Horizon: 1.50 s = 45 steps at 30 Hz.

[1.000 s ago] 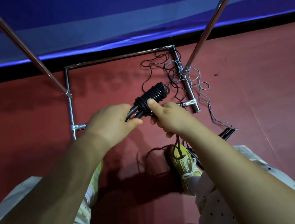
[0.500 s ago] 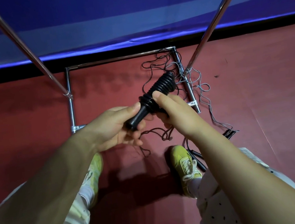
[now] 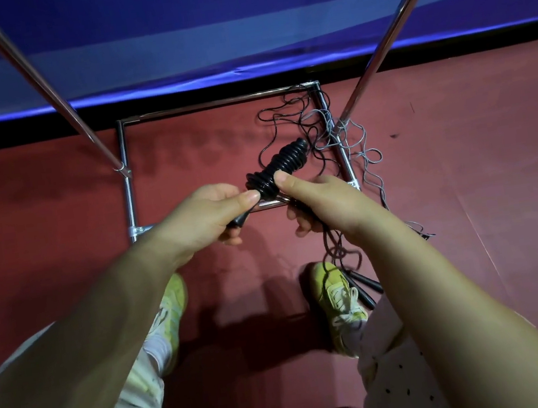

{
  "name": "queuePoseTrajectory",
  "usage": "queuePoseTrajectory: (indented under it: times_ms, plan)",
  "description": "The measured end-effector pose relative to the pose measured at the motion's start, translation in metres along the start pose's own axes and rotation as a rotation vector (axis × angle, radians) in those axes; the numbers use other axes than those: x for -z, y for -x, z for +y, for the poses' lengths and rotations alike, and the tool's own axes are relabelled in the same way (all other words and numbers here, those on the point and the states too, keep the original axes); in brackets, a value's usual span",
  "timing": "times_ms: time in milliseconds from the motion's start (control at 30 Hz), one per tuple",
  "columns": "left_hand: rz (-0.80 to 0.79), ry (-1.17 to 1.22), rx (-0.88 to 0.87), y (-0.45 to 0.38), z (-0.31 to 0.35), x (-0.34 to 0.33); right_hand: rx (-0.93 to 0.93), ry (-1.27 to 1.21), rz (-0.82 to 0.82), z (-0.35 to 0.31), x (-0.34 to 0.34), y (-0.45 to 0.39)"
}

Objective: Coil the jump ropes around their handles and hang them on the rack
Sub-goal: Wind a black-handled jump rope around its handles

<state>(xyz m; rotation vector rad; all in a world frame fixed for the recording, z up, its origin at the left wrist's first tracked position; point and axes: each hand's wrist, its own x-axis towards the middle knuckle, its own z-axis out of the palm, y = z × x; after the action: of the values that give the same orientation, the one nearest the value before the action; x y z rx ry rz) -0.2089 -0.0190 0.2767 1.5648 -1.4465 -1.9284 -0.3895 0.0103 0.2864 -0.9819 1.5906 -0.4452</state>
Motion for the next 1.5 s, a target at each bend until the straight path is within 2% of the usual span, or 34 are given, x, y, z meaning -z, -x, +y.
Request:
queuePoseTrajectory:
  times_ms: [100,267,467,600,667,733,800,867,933,1000,1100,1267,1367,1433,1500]
  plan:
    - [0.068,-0.097,-0.02,-0.005,-0.003,-0.001,0.01,-0.036,0.039,0.0,-0.003,-0.001]
    - [0.175,-0.347,-0.148,-0.008,-0.007,0.006,0.078,0.098,0.159,0.004,-0.009,-0.004]
    - [0.316,-0.516,-0.306,0.0,-0.005,-0.001,0.028,-0.138,0.134,0.003,-0.014,-0.003]
    - [0.323,-0.595,-0.313,0.0,-0.007,-0.003,0.063,-0.088,0.169,0.004,-0.014,-0.005]
    - [0.276,-0.487,-0.288,-0.002,-0.007,-0.001,0.133,-0.041,0.2,0.004,-0.014,-0.005]
    - [0.094,-0.052,-0.179,0.0,-0.002,0.001,0.225,-0.011,0.233,0.003,-0.012,-0.004]
    - [-0.151,0.351,0.049,0.003,0.005,0.005,0.312,0.033,0.248,0.001,-0.01,-0.002]
    - [-0.313,0.439,0.163,0.008,0.01,0.009,0.371,0.038,0.232,0.0,-0.007,0.002]
    - [-0.374,0.405,0.167,0.009,0.008,0.009,0.362,0.032,0.187,-0.002,-0.003,0.004]
    - [-0.305,0.278,0.115,0.007,0.004,0.003,0.285,0.112,0.129,-0.004,-0.001,0.005]
    - [-0.074,-0.019,0.016,0.002,-0.003,-0.004,0.186,0.321,0.08,0.0,-0.002,0.001]
    - [0.056,-0.301,-0.078,-0.006,-0.01,-0.002,0.146,0.395,0.247,0.008,-0.005,-0.006]
    - [0.09,-0.366,-0.079,-0.007,-0.01,0.001,0.099,0.138,0.172,0.009,-0.006,-0.007]
    - [0.142,-0.371,-0.074,-0.009,-0.01,0.004,0.038,-0.177,0.034,0.007,-0.005,-0.006]
    - [0.187,-0.365,-0.082,-0.009,-0.01,0.007,-0.033,-0.344,-0.088,0.005,-0.007,-0.003]
